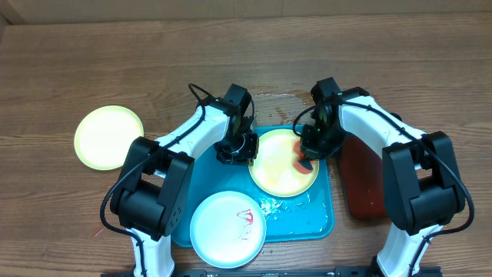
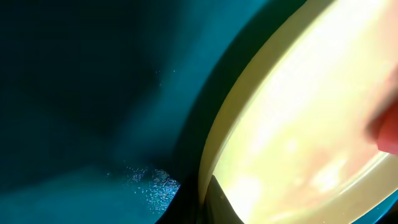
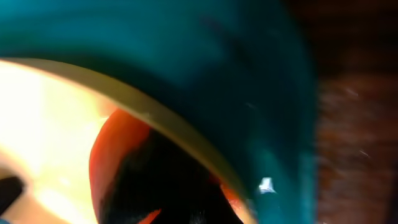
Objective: Clean dirty plates on tray and stack at the side
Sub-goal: 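Keep scrubbing the yellow plate with the right gripper's sponge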
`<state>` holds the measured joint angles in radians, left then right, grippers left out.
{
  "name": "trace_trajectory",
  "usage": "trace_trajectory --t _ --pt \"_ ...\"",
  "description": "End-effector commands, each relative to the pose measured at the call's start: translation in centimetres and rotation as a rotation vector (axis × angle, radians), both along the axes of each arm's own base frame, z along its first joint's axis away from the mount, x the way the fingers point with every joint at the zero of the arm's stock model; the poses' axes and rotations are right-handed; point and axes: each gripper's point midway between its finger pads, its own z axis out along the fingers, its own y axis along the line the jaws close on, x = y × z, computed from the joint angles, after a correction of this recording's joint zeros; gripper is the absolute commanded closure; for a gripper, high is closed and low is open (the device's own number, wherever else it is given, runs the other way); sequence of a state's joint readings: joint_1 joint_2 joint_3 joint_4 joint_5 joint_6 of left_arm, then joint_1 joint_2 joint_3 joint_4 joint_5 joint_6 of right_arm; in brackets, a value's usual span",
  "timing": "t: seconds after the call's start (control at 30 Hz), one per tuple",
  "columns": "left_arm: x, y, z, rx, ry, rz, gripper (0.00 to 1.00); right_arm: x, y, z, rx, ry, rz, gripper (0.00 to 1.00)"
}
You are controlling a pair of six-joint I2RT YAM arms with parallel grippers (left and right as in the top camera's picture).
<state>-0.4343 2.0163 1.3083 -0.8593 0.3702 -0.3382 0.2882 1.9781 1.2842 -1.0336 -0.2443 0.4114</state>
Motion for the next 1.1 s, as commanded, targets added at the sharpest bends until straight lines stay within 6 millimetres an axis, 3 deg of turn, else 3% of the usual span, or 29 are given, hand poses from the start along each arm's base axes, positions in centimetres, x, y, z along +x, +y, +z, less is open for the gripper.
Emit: trace_trajectory --t 0.0,0.13,0.23,0.6,0.83,1.07 --pt "-0.6 1.0 -1.4 0.054 0.027 0.000 0.95 -2.0 -3.8 -1.3 -0.183 0.068 0.032 0.96" --pt "-0.5 0.9 -1.4 0.050 0.021 0.001 0.96 -4.3 -3.9 -0.6 -0.175 0.160 0.071 0.96" --pt "-0.4 0.9 -1.4 0.049 0.018 0.001 0.95 -4.7 -1.7 -0.2 -0.019 0.164 0.163 0.96" --pt "-0.5 0.9 -1.4 0.051 0.022 0.004 0.95 -1.0 5.0 1.3 0.380 -0.008 0.185 0.96" --pt "-0.5 1.0 -1.4 0.052 0.023 0.004 0.96 -0.5 5.3 2.0 0.399 -0.048 0.205 0.96" --pt "-0.5 1.0 -1.4 0.052 0.023 0.004 0.96 0.8 5.0 5.8 0.373 -0.162 0.248 0.96"
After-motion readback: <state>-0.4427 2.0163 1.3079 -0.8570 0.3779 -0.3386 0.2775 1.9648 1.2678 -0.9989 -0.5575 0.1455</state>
